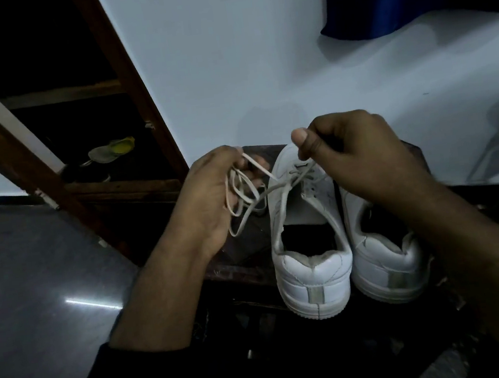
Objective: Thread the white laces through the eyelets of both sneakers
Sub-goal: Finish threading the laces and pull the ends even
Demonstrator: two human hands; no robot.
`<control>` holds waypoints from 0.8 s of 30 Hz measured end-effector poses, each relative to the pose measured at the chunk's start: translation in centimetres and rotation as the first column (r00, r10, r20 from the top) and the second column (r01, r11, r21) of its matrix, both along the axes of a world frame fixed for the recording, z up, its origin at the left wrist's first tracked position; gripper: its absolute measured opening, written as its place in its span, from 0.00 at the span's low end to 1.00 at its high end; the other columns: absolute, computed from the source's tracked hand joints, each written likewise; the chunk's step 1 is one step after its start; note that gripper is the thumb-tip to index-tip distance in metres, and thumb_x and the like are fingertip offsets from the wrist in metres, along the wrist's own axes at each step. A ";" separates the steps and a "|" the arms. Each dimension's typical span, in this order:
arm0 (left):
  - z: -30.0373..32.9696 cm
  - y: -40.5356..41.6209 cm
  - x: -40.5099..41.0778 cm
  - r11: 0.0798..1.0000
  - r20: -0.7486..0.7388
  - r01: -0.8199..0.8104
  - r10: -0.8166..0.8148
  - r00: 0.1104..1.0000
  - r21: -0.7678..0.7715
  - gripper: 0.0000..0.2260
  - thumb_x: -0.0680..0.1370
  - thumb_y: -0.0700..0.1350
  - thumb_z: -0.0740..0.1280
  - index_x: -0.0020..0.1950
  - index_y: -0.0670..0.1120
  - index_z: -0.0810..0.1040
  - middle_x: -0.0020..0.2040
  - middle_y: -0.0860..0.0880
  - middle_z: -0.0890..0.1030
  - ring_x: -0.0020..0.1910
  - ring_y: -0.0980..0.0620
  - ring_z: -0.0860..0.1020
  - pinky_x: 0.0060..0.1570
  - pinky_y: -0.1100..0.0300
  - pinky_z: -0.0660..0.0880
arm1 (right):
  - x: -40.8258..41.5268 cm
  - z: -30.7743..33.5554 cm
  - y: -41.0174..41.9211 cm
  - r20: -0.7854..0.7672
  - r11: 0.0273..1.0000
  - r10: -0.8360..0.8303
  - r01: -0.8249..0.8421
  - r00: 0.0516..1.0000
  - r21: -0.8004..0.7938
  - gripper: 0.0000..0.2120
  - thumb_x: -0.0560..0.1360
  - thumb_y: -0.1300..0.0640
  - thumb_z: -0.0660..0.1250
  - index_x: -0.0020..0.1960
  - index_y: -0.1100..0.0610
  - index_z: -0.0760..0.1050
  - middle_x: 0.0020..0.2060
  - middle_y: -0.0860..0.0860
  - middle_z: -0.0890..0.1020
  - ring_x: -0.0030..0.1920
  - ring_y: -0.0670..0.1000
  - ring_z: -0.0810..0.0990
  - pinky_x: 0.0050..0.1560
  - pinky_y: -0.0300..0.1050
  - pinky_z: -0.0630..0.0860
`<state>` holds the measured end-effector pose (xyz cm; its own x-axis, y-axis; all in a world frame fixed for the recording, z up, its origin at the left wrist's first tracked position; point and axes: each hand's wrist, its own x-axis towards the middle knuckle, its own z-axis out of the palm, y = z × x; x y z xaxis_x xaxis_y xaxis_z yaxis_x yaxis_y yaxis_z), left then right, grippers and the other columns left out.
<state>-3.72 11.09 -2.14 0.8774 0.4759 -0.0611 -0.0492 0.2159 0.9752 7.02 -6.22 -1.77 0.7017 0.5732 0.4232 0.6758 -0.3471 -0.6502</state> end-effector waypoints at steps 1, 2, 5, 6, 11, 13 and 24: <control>0.0 -0.1 0.1 0.989 0.029 0.003 0.002 1.000 -0.146 0.12 0.81 0.41 0.63 0.38 0.45 0.72 0.33 0.47 0.79 0.32 0.50 0.78 0.41 0.54 0.78 | 0.1 -0.1 0.0 0.010 0.998 0.037 -0.036 0.999 -0.042 0.19 0.81 0.39 0.62 0.41 0.50 0.81 0.29 0.44 0.80 0.32 0.43 0.79 0.35 0.39 0.73; -0.1 0.0 0.2 0.980 0.042 0.010 -0.002 0.999 -0.198 0.12 0.81 0.42 0.63 0.37 0.47 0.69 0.29 0.48 0.73 0.28 0.51 0.73 0.37 0.55 0.76 | 0.1 -0.3 0.1 0.022 0.992 0.083 -0.081 0.996 -0.092 0.17 0.81 0.41 0.63 0.42 0.51 0.80 0.31 0.47 0.81 0.34 0.45 0.79 0.37 0.40 0.74; -0.5 0.4 0.3 0.999 -0.004 -0.024 0.024 1.000 0.043 0.16 0.82 0.41 0.64 0.35 0.49 0.67 0.26 0.52 0.62 0.23 0.55 0.59 0.25 0.63 0.62 | 0.2 -0.9 0.5 0.024 0.956 0.228 -0.219 0.973 -0.196 0.10 0.79 0.45 0.66 0.46 0.50 0.80 0.38 0.48 0.80 0.40 0.46 0.79 0.47 0.49 0.77; -0.7 0.6 0.3 0.989 -0.043 -0.015 0.022 0.999 0.148 0.16 0.83 0.42 0.65 0.35 0.49 0.68 0.27 0.52 0.62 0.22 0.56 0.58 0.23 0.65 0.58 | 0.2 -1.1 0.6 0.019 0.941 0.266 -0.255 0.964 -0.221 0.10 0.78 0.43 0.66 0.49 0.48 0.80 0.42 0.47 0.79 0.43 0.47 0.79 0.50 0.51 0.77; -1.4 0.9 -0.4 0.809 -0.296 0.262 -0.115 0.948 0.527 0.07 0.79 0.46 0.73 0.42 0.47 0.81 0.35 0.52 0.80 0.32 0.57 0.76 0.35 0.64 0.71 | 0.1 -1.1 0.5 -0.048 0.903 0.344 -0.344 0.938 -0.258 0.23 0.71 0.30 0.61 0.55 0.44 0.80 0.50 0.45 0.75 0.52 0.44 0.78 0.56 0.50 0.77; -1.5 1.1 -0.8 0.734 -0.353 0.385 -0.209 0.912 0.560 0.04 0.77 0.44 0.75 0.43 0.47 0.83 0.38 0.55 0.83 0.40 0.60 0.79 0.45 0.62 0.73 | 0.1 -1.0 0.4 -0.049 0.901 0.339 -0.339 0.940 -0.270 0.21 0.70 0.31 0.64 0.53 0.44 0.80 0.49 0.46 0.75 0.52 0.44 0.77 0.56 0.51 0.77; -1.5 3.1 -1.6 0.704 -0.488 0.474 -0.204 0.849 0.530 0.09 0.80 0.46 0.72 0.40 0.46 0.83 0.37 0.51 0.80 0.42 0.54 0.76 0.50 0.55 0.71 | 0.1 -0.7 0.0 -0.081 0.903 0.326 -0.335 0.942 -0.269 0.15 0.68 0.37 0.70 0.48 0.46 0.80 0.48 0.44 0.76 0.49 0.42 0.77 0.54 0.39 0.74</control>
<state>-5.29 14.18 -3.61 0.9558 0.1970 -0.2181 0.2895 -0.5016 0.8152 7.10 -6.17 -2.42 0.4624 0.8649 0.1954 0.7626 -0.2755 -0.5853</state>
